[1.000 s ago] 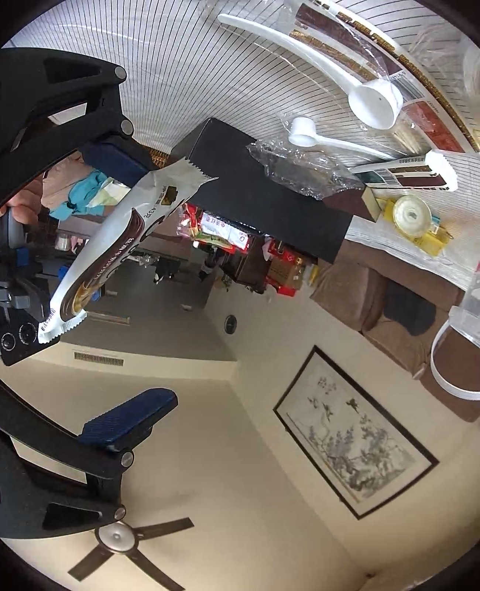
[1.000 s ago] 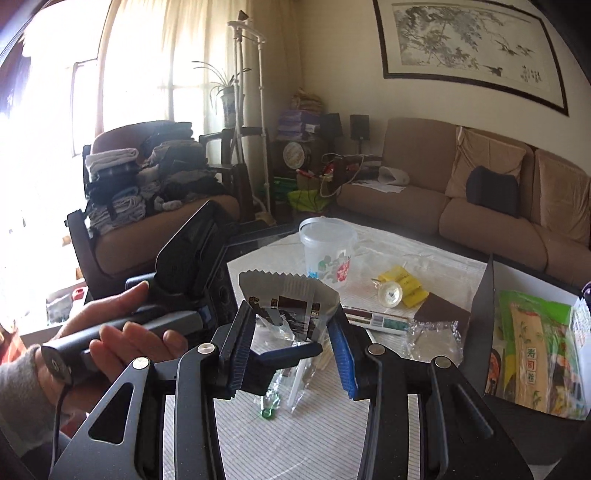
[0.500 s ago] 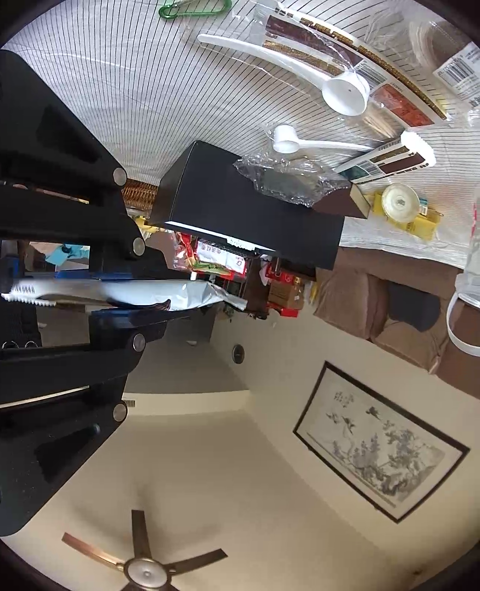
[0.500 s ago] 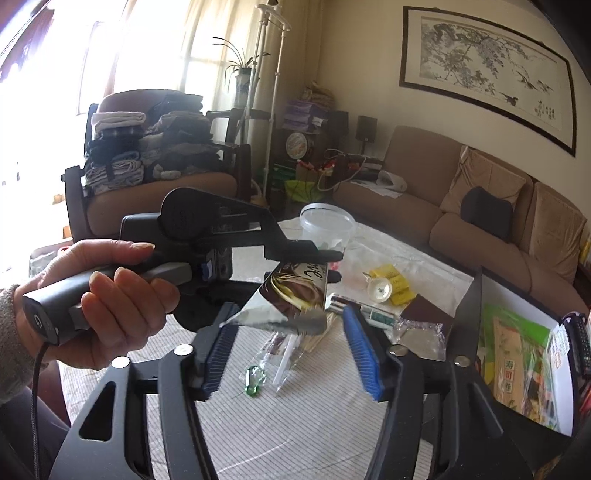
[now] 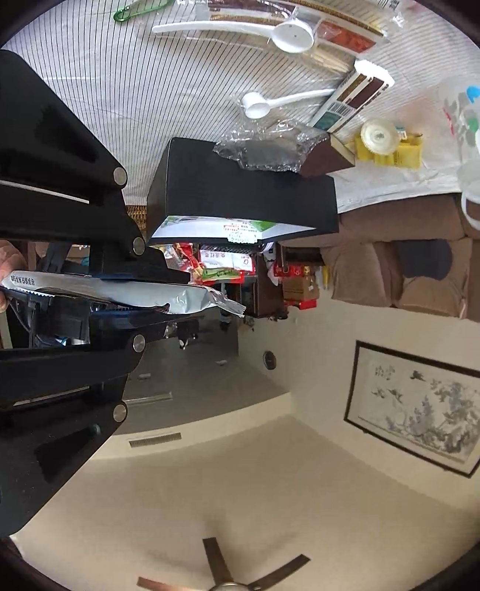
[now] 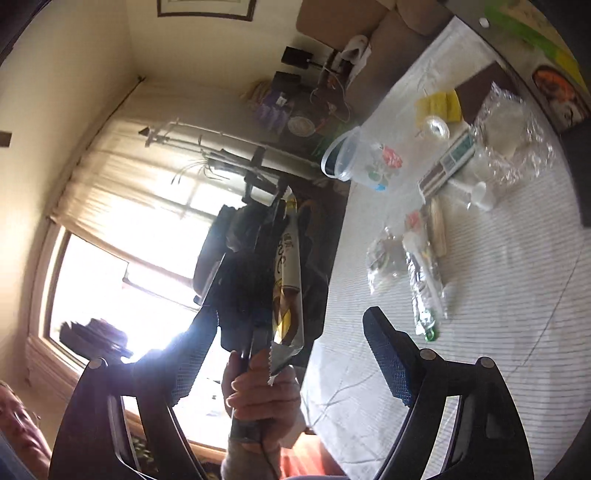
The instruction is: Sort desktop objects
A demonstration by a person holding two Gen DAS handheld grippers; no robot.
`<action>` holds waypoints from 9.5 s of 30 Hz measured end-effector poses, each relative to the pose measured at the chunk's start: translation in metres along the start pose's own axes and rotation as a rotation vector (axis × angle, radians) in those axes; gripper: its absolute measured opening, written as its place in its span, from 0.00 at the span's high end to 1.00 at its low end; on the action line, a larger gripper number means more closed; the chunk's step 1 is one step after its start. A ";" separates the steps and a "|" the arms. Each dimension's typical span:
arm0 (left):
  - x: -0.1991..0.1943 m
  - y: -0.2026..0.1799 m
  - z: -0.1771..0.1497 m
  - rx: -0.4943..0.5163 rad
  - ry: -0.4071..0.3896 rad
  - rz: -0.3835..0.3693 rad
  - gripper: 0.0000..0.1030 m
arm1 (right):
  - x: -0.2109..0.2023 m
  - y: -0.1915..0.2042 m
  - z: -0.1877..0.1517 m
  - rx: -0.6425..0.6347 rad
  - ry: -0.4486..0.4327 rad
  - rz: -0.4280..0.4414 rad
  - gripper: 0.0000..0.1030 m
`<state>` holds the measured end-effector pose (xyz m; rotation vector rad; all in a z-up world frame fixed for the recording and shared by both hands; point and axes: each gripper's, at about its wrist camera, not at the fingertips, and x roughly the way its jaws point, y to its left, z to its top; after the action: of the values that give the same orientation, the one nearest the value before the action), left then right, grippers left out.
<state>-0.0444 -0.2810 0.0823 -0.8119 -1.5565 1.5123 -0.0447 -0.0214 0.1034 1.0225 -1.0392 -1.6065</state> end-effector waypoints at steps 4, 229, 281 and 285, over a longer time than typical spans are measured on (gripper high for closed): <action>0.017 -0.005 -0.007 0.016 0.055 0.011 0.90 | -0.006 -0.010 -0.004 0.052 -0.022 0.065 0.81; 0.119 0.071 -0.139 -0.002 0.288 0.590 0.00 | -0.112 -0.077 -0.080 -0.368 0.266 -0.746 0.67; 0.102 0.097 -0.139 -0.091 0.271 0.585 0.88 | -0.094 -0.074 -0.089 -0.172 0.253 -0.543 0.43; 0.112 0.079 -0.142 -0.028 0.280 0.577 0.88 | -0.094 -0.053 -0.088 -0.282 0.247 -0.610 0.43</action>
<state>0.0199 -0.1086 0.0107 -1.5123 -1.1888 1.6758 0.0448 0.0659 0.0413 1.3763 -0.3245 -1.9695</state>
